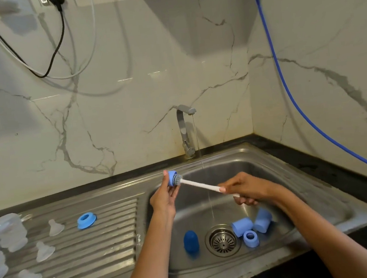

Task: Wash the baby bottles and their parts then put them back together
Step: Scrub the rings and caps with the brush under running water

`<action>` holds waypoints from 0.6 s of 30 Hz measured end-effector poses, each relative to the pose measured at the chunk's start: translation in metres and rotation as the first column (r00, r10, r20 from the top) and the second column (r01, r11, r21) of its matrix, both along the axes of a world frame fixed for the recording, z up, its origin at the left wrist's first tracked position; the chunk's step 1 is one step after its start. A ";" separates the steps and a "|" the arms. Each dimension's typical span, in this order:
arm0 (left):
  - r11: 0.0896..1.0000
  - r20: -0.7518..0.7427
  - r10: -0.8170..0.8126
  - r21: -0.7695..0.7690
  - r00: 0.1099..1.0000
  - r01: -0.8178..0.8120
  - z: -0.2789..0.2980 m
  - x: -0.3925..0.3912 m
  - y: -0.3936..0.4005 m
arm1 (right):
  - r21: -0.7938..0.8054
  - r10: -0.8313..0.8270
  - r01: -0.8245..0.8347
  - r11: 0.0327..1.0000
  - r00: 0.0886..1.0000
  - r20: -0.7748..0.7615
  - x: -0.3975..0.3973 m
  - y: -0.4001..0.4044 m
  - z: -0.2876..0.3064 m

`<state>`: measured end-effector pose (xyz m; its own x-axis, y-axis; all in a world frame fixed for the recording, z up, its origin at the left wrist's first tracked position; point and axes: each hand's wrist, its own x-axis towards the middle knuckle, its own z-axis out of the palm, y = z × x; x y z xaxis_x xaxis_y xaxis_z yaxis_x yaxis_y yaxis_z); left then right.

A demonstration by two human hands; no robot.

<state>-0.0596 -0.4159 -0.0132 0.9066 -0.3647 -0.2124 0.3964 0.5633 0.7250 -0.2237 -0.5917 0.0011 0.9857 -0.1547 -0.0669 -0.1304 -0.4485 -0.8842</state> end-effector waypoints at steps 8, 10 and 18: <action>0.999 -0.011 -0.033 0.034 0.999 0.033 -0.008 0.008 0.008 | -0.381 0.006 0.066 0.922 0.983 0.185 0.002 0.013 -0.008; 0.996 0.007 -0.051 0.071 0.999 0.050 -0.010 0.006 0.004 | -0.249 -0.039 0.074 0.966 0.989 0.141 0.004 0.018 -0.010; 0.997 -0.035 -0.038 0.067 0.999 0.041 -0.012 0.010 0.000 | -0.392 -0.067 0.126 0.911 0.985 0.161 0.013 0.027 -0.012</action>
<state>-0.0496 -0.4157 -0.0254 0.8836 -0.3840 -0.2681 0.4425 0.4971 0.7464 -0.2110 -0.5644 -0.0111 0.9592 -0.2338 0.1589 -0.0780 -0.7593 -0.6461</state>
